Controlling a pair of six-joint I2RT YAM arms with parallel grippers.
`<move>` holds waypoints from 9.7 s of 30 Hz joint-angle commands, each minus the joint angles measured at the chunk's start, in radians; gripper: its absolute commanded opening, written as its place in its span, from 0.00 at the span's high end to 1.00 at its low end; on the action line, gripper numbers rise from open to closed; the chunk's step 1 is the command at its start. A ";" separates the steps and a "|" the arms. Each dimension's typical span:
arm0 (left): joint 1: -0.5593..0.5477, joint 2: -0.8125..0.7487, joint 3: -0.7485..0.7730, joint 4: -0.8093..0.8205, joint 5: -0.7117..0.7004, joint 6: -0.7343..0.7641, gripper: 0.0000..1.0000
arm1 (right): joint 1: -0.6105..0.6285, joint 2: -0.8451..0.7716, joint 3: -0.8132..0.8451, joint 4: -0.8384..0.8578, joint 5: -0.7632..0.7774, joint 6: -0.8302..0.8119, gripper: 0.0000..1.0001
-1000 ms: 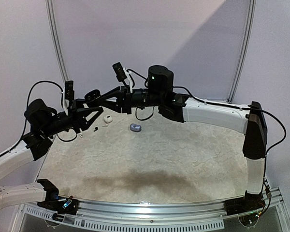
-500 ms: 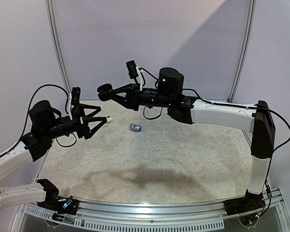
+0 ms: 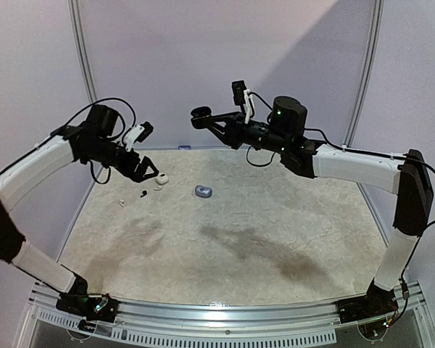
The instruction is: Insert the wireless bluetooth earbuds into the charging case
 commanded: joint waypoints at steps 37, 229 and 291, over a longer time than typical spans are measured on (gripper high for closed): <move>0.186 1.025 0.723 -0.430 -0.198 0.155 0.58 | -0.030 0.014 0.073 -0.190 -0.019 -0.107 1.00; -0.172 -0.783 -0.828 1.083 0.044 -0.605 1.00 | 0.346 0.709 0.747 -1.594 0.500 0.348 0.42; -0.173 -0.769 -0.830 1.075 0.055 -0.583 1.00 | 0.361 0.759 0.836 -1.659 0.493 0.226 0.75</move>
